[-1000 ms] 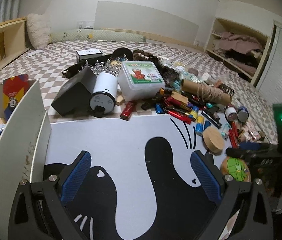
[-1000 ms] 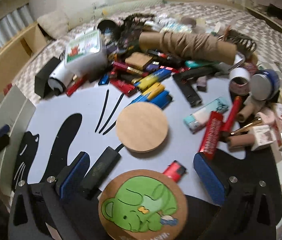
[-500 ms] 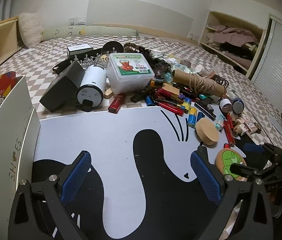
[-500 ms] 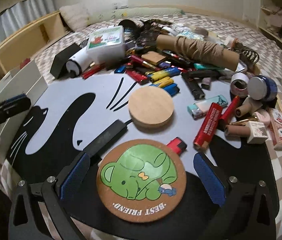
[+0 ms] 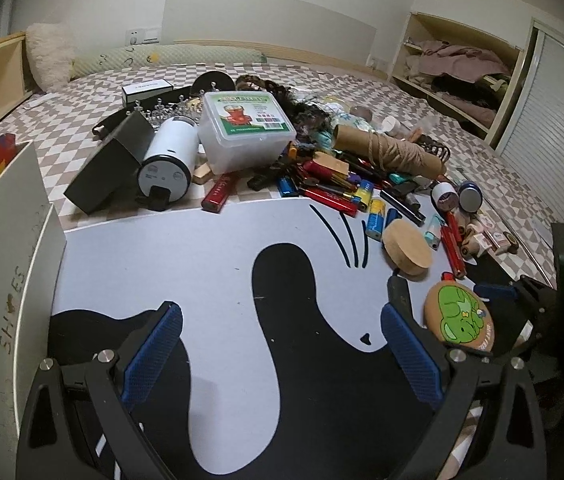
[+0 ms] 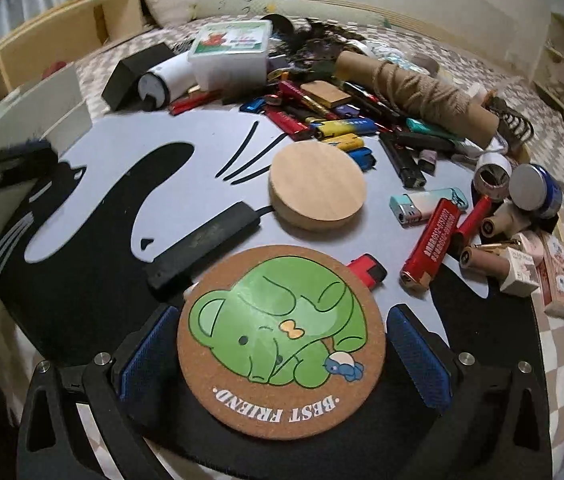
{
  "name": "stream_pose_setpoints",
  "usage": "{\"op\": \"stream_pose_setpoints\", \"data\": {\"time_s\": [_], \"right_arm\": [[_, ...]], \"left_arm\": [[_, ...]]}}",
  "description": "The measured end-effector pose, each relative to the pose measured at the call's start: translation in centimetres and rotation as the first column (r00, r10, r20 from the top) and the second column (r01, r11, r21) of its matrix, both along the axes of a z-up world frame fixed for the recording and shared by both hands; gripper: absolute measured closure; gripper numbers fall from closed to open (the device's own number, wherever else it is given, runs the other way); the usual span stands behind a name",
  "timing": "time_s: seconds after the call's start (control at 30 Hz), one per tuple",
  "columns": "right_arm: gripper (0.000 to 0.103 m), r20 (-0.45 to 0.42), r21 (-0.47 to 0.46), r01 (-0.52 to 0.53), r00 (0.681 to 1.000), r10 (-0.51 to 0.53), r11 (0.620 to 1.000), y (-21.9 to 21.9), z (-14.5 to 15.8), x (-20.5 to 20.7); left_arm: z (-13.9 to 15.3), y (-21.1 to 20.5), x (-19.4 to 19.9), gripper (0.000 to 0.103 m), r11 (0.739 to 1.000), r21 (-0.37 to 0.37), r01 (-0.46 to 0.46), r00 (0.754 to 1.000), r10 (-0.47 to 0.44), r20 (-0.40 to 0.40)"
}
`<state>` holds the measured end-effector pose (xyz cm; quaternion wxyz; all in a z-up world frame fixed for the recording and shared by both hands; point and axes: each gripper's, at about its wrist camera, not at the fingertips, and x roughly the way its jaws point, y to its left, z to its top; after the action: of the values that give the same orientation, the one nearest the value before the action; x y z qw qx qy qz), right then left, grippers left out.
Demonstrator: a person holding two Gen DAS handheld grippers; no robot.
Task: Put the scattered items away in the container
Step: 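Lift the cork coaster with the right tool while the left tool grasps a black lighter, then carry the coaster and black lighter in both tools over the white box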
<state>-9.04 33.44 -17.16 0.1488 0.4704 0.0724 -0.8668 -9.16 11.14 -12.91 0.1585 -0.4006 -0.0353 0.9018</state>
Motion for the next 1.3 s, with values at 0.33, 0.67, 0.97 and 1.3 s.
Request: {"op": "stream_pose_setpoints", "data": {"time_s": [0.33, 0.67, 0.97, 1.3], "right_arm": [[0.003, -0.004, -0.049, 0.102, 0.995, -0.102, 0.994, 2.1, 1.1, -0.2], [0.003, 0.035, -0.140, 0.276, 0.961, -0.273, 0.951, 6.0, 1.9, -1.4], [0.003, 0.038, -0.151, 0.338, 0.941, -0.336, 0.929, 7.7, 1.8, -1.8], [0.003, 0.061, -0.173, 0.369, 0.929, -0.364, 0.913, 9.3, 1.3, -2.1]], "left_arm": [[-1.5, 2.9, 0.5, 0.003, 0.996, 0.032, 0.083, 0.996, -0.084, 0.035], [-2.9, 6.8, -0.5, 0.003, 0.992, 0.023, 0.121, 0.990, -0.122, 0.072], [-3.9, 9.8, -2.4, 0.015, 0.992, 0.000, 0.125, 0.986, -0.124, 0.110], [-4.9, 12.2, -2.4, 0.044, 0.978, -0.143, 0.149, 0.987, -0.138, 0.085]]}}
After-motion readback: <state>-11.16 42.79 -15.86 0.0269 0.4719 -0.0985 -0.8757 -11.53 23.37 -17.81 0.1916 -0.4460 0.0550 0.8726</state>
